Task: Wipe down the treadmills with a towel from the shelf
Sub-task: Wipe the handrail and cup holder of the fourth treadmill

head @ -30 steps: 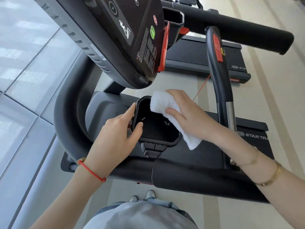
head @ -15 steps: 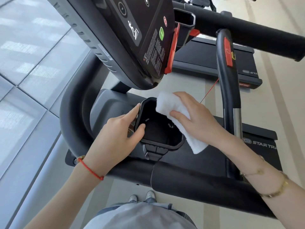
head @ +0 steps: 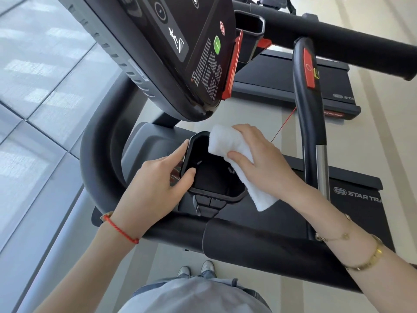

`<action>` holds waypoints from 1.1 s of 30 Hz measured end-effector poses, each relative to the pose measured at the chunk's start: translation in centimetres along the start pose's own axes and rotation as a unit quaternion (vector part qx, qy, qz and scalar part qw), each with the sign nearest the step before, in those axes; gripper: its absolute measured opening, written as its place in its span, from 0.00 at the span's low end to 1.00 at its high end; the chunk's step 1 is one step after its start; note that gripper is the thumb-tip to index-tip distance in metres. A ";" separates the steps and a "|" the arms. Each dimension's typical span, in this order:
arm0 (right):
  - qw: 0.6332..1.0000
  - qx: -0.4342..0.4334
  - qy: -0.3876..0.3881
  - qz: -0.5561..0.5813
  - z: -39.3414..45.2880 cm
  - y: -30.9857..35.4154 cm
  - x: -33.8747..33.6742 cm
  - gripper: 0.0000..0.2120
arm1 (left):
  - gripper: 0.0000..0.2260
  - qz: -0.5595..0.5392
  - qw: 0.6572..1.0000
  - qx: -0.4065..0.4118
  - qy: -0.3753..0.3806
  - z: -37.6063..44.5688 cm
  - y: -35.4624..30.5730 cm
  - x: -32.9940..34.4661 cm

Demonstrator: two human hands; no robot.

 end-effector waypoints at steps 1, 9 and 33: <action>1.000 -0.004 0.004 -0.012 0.4 0.4 0.0 0.18 | 0.29 0.002 1.000 0.001 0.000 0.0 0.0 0.0; 0.998 -0.034 0.006 -0.049 1.1 1.8 0.2 0.17 | 0.28 0.007 1.000 -0.004 -0.010 0.0 0.1 -0.1; 0.987 0.094 0.060 0.119 0.3 0.9 -0.1 0.13 | 0.28 -0.006 1.000 -0.013 -0.009 -0.1 0.0 -0.1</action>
Point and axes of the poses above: each hand's wrist, its own z-axis towards the middle knuckle, its own x-axis out of the palm, y = z × x, the point moved 3 cm from there along z, towards the middle knuckle, and after that the axes turned 15 degrees about x, right-handed, at the moved point
